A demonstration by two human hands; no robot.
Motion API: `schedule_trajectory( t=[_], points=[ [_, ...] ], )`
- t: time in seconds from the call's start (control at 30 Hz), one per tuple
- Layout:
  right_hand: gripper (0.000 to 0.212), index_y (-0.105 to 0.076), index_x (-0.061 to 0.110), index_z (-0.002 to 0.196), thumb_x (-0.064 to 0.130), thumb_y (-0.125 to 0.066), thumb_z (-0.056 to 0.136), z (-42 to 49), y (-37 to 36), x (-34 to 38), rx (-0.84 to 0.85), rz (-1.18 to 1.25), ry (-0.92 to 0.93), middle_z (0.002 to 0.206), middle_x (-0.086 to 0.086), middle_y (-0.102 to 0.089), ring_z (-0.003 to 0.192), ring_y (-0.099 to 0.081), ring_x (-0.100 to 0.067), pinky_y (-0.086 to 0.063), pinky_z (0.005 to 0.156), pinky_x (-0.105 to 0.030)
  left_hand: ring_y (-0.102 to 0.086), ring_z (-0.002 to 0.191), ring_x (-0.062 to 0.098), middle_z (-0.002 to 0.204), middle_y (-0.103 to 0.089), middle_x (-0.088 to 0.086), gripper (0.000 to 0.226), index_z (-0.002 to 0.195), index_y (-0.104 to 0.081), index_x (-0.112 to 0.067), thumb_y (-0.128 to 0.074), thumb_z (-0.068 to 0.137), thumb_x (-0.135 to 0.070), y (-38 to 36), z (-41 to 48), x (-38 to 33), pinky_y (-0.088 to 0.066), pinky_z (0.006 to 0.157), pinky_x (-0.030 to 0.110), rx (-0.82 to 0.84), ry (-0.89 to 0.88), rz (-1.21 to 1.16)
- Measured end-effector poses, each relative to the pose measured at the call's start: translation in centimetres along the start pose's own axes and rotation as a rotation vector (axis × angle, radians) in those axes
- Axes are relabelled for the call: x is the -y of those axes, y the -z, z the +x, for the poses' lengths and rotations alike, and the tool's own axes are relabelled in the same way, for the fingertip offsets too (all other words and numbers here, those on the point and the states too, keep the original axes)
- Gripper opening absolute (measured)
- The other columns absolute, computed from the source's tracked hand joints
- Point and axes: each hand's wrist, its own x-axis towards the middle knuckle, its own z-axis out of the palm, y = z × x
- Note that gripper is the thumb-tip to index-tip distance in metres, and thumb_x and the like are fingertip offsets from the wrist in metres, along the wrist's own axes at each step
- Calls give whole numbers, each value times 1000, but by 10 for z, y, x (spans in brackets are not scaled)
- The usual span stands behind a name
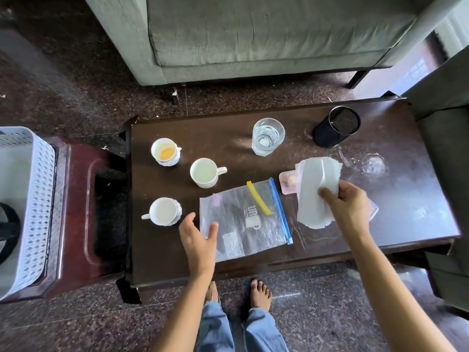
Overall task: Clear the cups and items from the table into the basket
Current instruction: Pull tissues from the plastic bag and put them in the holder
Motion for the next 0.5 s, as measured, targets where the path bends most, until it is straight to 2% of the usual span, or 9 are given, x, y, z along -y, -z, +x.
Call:
schedule_trajectory(
  t=[0.07,0.1,0.13,0.2,0.23,0.3,0.37,0.43,0.5],
  points=[
    [9,-61,5,78,11,-66,82,-7,-10,9,9,14,47,75,-21,-66,64,-51,-16,-43,58,-32,-51,111,24,118,-53,12,44,118,-51,-4,-71,82,-20,-5,-8,-13,-46,95,36,-140,-74,-27],
    [15,-59,5,74,16,-65,81,-10,-17,13,15,2,64,72,-22,-64,62,-47,-14,-40,55,-32,-54,109,23,115,-56,9,38,115,-53,-5,-70,83,-19,-7,-11,-22,-48,94,33,-133,-92,-85],
    [20,-57,5,72,22,-64,79,-13,-24,16,22,-21,74,70,-22,-61,61,-43,-13,-38,53,-31,-58,107,21,113,-59,6,31,112,-54,-8,-67,86,-19,-9,-13,-33,-49,91,28,-69,-69,-187],
    [22,-55,6,70,25,-64,78,-22,-35,30,55,-45,107,66,-19,-58,59,-38,-12,-36,51,-31,-60,111,16,117,-62,-1,26,114,-55,-13,-59,91,-26,-12,-15,-63,-48,91,18,206,87,-443],
    [19,-57,7,71,22,-66,79,-27,-40,36,83,-33,117,66,-18,-60,60,-39,-12,-36,52,-30,-57,115,14,125,-58,-2,32,121,-52,-16,-54,94,-33,-15,-14,-76,-45,95,21,336,166,-542],
    [17,-63,4,78,20,-69,80,-36,-48,48,185,95,89,72,-20,-64,63,-46,-12,-40,57,-29,-46,126,11,142,-45,-3,56,136,-40,-22,-41,92,-55,-20,-10,-91,-36,109,32,493,281,-629],
    [26,-63,-3,87,20,-71,79,-41,-50,57,333,380,-2,81,-26,-66,71,-55,-18,-45,66,-34,-40,134,14,149,-40,-2,87,142,-37,-22,-34,75,-77,-20,-4,-97,-28,116,42,570,401,-760],
    [24,-64,-5,95,14,-70,81,-41,-45,61,443,630,-101,88,-23,-67,80,-60,-24,-49,73,-37,-45,132,22,145,-47,3,102,139,-45,-22,-30,64,-89,-14,4,-96,-30,113,48,626,495,-879],
    [17,-66,-4,98,7,-67,85,-39,-39,60,498,686,-142,91,-17,-70,82,-64,-24,-52,73,-34,-58,117,24,127,-62,5,94,127,-58,-22,-24,69,-86,-7,6,-98,-40,103,45,620,516,-1011]
  ],
)
